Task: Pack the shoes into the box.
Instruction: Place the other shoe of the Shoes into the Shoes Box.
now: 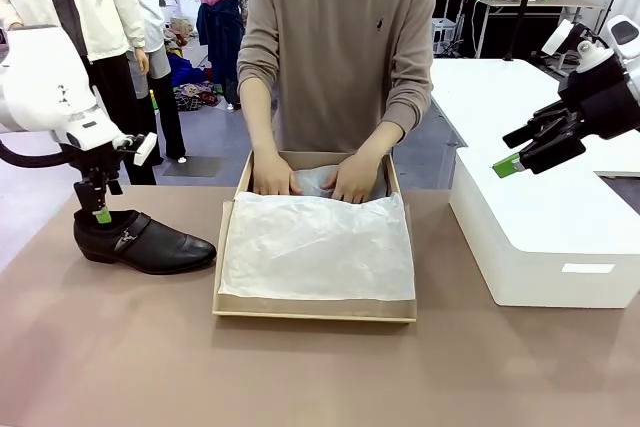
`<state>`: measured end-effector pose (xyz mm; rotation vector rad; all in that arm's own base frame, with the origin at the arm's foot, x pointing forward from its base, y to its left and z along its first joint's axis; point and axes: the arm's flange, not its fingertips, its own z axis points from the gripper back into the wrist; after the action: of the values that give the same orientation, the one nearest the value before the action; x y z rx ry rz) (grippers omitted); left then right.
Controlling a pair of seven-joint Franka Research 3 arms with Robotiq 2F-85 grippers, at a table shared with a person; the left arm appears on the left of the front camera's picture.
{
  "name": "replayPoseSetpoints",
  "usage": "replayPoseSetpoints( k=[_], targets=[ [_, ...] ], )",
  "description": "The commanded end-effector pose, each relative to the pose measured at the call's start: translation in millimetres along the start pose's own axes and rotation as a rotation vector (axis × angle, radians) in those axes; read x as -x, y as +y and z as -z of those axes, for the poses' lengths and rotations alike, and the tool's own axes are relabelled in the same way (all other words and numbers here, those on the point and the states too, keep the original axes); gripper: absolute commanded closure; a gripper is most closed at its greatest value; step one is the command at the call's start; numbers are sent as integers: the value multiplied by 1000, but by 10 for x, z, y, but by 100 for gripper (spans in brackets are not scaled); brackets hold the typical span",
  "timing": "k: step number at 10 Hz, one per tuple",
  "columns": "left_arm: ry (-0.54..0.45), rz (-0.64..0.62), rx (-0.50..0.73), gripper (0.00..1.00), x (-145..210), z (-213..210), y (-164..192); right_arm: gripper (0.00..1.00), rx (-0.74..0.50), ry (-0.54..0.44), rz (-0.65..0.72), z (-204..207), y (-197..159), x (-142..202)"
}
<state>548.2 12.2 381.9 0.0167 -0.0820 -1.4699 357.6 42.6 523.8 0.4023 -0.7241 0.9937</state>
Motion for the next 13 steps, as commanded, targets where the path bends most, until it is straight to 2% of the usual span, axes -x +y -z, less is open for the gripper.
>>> replayPoseSetpoints(
  k=[1, 4, 10, 13],
  targets=[
    [25, -20, -9, 0, 11, 51, 36, 0, -14, -34, -21, 13, -35, 6],
    [46, -14, 8, 0, 24, 162, 92, 0, -14, -34, -21, 13, -35, 6],
    [69, 74, 34, 0, 0, 274, 147, 0, -14, -34, -21, 13, -35, 6],
    [47, 62, 50, 0, 5, 328, 151, 0, -14, -34, -21, 13, -35, 6]
  ],
)
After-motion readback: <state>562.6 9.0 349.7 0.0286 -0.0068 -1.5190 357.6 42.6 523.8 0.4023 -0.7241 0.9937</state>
